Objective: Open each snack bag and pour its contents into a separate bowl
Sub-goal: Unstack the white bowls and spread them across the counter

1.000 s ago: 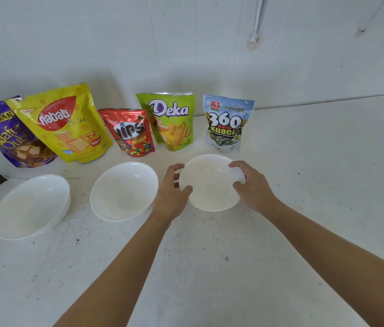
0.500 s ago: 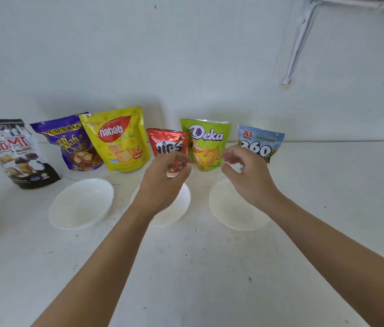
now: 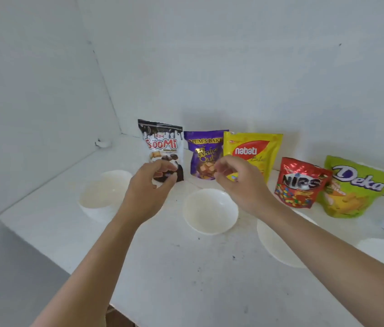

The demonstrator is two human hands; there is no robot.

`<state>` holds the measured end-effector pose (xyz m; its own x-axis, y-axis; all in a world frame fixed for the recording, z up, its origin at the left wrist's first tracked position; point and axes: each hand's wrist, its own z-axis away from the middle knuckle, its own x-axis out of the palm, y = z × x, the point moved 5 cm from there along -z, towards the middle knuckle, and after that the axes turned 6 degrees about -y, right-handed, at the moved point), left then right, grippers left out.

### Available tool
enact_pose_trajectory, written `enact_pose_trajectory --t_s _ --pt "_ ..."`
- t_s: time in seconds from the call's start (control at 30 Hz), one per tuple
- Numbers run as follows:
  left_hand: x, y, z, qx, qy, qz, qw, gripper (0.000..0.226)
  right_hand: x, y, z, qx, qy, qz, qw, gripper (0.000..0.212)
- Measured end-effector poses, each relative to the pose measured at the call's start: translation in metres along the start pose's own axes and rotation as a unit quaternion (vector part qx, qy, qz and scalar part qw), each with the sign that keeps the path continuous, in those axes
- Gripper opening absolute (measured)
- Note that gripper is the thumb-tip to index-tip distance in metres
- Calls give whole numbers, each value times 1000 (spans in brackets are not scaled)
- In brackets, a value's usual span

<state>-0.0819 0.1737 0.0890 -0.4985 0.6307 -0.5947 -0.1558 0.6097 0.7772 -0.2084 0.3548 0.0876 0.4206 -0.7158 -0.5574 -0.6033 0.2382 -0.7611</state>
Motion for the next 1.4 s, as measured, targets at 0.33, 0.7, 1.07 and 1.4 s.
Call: enact_pose_trajectory --t_s 0.33,0.7,1.07,1.4 --pt "-125 -147 -27 -113 44 -89 989 16 172 -34 -90 42 -78 -48 995 8" --pt "-145 -253 -45 -184 -24 -105 977 29 272 -20 -129 120 -124 3 985 9" --pt "-136 -268 -51 -181 -70 -89 977 63 289 -5 -135 153 -93 43 983 37" --pt "-139 -263 -52 -181 -84 -67 978 69 279 -7 -127 149 -45 74 985 34"
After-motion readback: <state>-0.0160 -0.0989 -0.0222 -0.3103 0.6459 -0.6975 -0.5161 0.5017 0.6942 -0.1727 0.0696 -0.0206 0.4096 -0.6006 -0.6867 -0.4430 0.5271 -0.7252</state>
